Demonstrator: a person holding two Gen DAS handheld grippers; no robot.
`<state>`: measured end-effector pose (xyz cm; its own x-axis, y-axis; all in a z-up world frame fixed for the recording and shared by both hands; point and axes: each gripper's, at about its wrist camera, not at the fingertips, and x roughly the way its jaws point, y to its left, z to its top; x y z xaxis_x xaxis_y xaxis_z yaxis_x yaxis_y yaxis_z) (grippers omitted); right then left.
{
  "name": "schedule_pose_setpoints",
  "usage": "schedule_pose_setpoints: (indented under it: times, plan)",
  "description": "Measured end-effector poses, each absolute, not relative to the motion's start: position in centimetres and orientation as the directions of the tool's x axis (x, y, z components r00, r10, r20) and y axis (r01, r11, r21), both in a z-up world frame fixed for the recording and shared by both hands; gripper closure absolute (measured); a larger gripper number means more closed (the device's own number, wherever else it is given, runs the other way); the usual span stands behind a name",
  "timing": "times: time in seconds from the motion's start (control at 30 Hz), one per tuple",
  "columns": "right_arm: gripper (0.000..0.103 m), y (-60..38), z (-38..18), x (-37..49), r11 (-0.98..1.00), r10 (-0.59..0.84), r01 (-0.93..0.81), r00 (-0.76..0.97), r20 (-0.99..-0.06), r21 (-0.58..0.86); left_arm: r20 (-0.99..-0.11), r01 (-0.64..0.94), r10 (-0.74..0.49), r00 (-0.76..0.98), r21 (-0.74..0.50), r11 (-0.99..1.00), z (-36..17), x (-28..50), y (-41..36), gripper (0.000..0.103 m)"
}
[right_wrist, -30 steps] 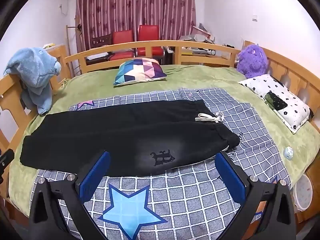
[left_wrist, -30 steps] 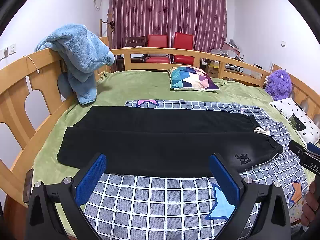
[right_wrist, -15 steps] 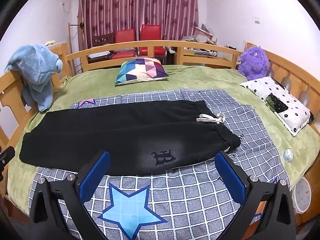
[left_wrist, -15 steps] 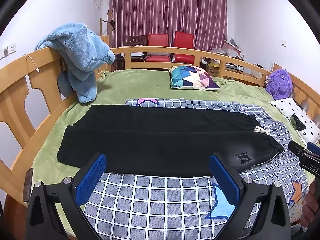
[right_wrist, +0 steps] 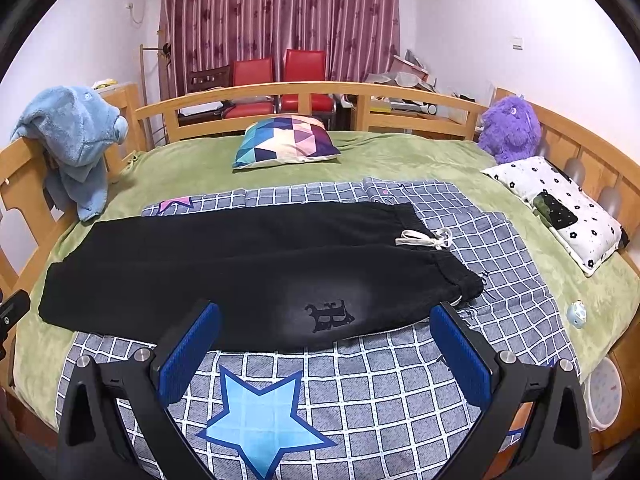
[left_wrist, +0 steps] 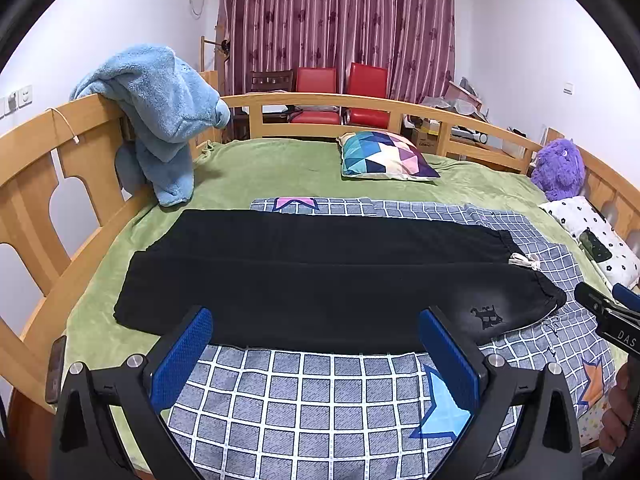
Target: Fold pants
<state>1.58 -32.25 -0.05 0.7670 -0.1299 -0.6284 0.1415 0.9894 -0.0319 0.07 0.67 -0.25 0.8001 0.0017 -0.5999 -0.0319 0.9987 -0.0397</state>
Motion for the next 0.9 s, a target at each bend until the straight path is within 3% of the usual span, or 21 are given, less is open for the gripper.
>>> schedule_pose_setpoints:
  times: [0.9]
  plan:
    - [0.0,-31.74,0.25,1.55,0.991,-0.125,0.129,0.773,-0.622,-0.038,-0.603,-0.023,-0.002,0.798,-0.034,0.999,-0.36,0.2,0.54,0.0]
